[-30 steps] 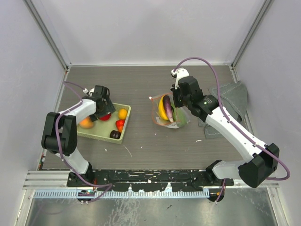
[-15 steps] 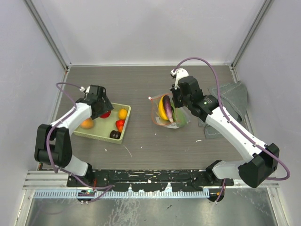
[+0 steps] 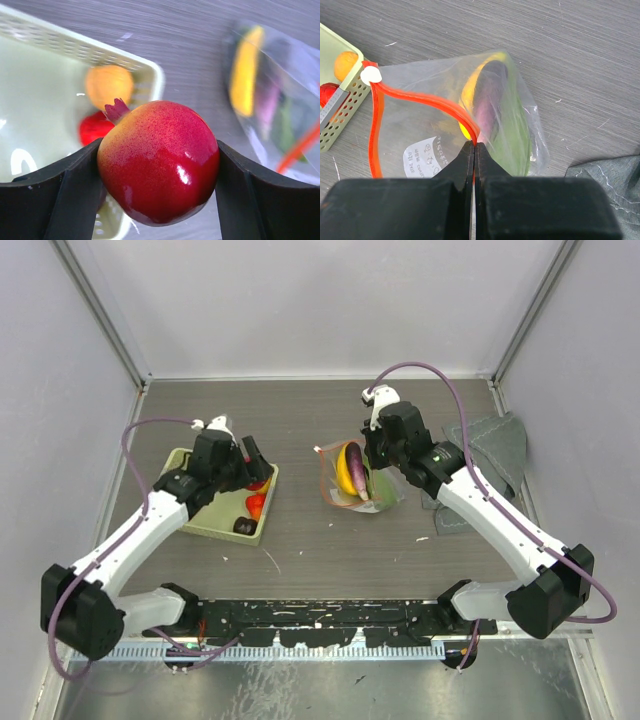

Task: Place the food in the zip-top bag and seal the zipper
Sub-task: Pick up the fake fruit from the bin, then place the fake fruit in the zipper food storage bag.

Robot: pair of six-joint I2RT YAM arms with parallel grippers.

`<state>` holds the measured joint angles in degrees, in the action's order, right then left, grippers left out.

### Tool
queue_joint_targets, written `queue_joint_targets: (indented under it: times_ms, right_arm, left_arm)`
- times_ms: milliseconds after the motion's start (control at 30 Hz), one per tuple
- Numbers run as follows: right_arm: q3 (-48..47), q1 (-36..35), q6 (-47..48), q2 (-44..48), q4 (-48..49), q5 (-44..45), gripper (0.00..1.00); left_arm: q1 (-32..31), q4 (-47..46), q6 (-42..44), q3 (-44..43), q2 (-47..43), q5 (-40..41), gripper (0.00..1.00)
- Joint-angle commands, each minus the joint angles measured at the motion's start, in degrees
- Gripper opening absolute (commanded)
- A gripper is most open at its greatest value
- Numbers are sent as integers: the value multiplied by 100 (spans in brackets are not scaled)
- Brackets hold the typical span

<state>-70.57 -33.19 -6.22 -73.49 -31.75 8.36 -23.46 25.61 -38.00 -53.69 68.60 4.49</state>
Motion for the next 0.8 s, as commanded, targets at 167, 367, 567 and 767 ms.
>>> queue_joint_targets:
  times_ms: [167, 367, 567, 767]
  right_arm:
    - [-192, 20, -85, 167, 221, -270, 0]
    - [-199, 23, -122, 185, 202, -354, 0]
    - [-229, 21, -134, 197, 143, -424, 0]
    - [-263, 15, -151, 192, 97, -531, 0]
  left_arm:
    - [-1177, -1459, 284, 204, -786, -680, 52]
    - [-1899, -2313, 798, 212, -732, -812, 52]
    - [-2373, -3317, 1273, 192, -179, -943, 52]
    - [-2672, -4023, 1979, -47, 695, -1163, 54]
